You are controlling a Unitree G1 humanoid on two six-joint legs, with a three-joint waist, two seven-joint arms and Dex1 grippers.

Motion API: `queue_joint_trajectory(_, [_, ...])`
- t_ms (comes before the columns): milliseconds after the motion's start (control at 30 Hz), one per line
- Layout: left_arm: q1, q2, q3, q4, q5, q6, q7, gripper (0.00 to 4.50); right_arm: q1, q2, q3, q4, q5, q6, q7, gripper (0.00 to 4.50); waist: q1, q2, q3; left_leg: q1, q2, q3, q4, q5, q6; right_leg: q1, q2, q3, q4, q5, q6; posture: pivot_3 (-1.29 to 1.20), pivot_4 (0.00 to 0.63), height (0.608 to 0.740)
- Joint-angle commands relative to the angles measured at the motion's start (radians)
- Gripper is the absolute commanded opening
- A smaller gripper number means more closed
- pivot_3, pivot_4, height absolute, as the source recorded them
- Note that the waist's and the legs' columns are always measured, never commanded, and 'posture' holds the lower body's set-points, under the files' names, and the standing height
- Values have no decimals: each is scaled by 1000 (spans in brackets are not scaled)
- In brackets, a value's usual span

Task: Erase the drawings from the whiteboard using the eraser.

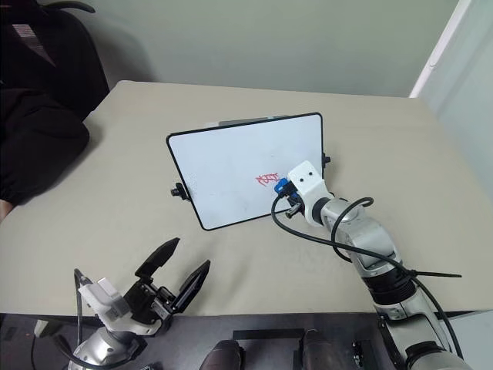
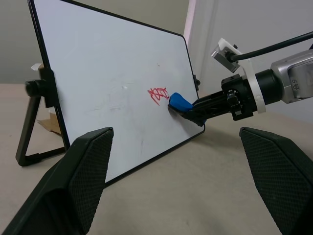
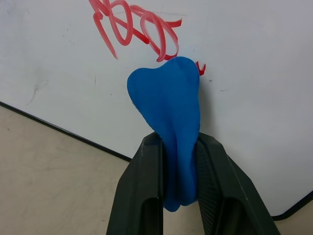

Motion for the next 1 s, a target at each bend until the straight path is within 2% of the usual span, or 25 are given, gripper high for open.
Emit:
queue_joint_trajectory(33, [1,0,8,-13,-16,-3,-10,4500,-63,13,-11,-17,-21,-10,15,748,-2,0,0,0,0,0,0,0,0,0,0,0,0,0,0,0,150,740])
queue_joint_trajectory(367, [-1,-5,5,-19,-16,2,-12,4500,-178,34,-39,-42,-23,9,30,748,-4,1,0,-2,0,0,-1,0,0,-3,0,0,0,0,0,0,150,740])
queue_joint_trajectory(600, [-2,-10,1,-24,-13,5,-12,4500,-55,-14,29,-51,-26,57,69,748,1,0,0,-3,0,0,-1,0,-1,-2,0,0,-1,-1,-1,0,150,740])
queue_joint_trajectory(767, [-2,-11,1,-27,-11,9,-12,4500,8,-31,31,-46,-33,79,78,748,0,0,0,-4,0,0,0,3,-5,-2,0,0,-1,0,0,0,150,740])
queue_joint_trajectory(1000, [-4,-12,-2,-28,-8,10,-12,4500,-73,0,-24,-50,-26,37,77,748,-5,1,0,-3,0,0,0,4,-6,-3,0,0,0,1,1,0,150,740])
